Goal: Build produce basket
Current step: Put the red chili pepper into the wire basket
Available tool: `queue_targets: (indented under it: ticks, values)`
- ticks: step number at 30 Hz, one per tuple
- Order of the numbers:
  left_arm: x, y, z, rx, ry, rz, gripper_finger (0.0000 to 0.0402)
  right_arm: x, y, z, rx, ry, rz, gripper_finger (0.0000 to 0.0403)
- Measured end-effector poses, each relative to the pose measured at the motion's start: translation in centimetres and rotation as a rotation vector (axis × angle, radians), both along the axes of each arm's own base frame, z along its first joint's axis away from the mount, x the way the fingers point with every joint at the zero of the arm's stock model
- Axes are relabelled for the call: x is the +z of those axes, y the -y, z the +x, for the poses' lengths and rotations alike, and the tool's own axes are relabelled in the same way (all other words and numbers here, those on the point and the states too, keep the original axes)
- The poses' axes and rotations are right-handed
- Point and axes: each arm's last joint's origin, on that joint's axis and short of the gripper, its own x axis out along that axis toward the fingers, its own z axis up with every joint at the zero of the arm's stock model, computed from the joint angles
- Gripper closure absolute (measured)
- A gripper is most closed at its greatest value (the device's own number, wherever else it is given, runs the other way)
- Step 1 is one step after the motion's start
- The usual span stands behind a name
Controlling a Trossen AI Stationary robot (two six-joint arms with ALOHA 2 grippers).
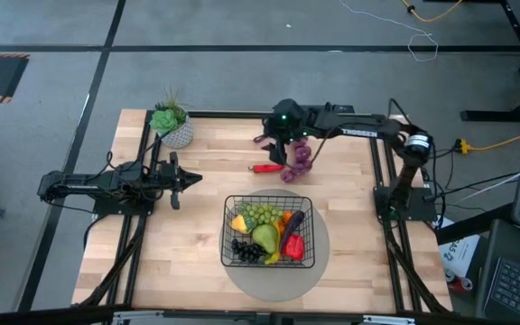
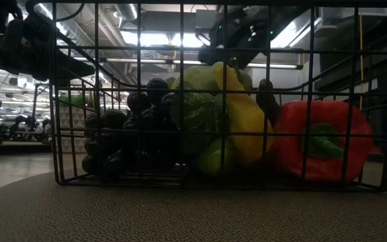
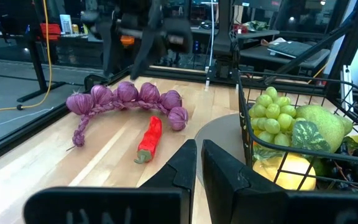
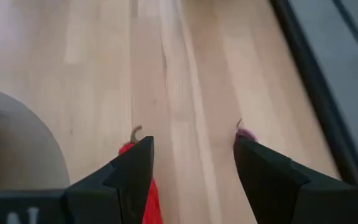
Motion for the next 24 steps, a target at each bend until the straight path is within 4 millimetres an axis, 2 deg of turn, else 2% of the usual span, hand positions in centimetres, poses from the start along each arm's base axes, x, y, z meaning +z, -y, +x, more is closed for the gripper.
queue_targets:
  ticks: [13, 24]
  values:
    - [0.0, 0.0, 0.0, 0.0, 0.0, 0.0, 0.0382, -6.8, 0.7, 1.6, 0.008, -0.158, 0.075, 0.0182]
    - [0.0, 0.0, 0.0, 0.0, 0.0, 0.0, 0.0382, -6.8, 0.0, 1.4, 0.173, -0.141, 0.17, 0.0182]
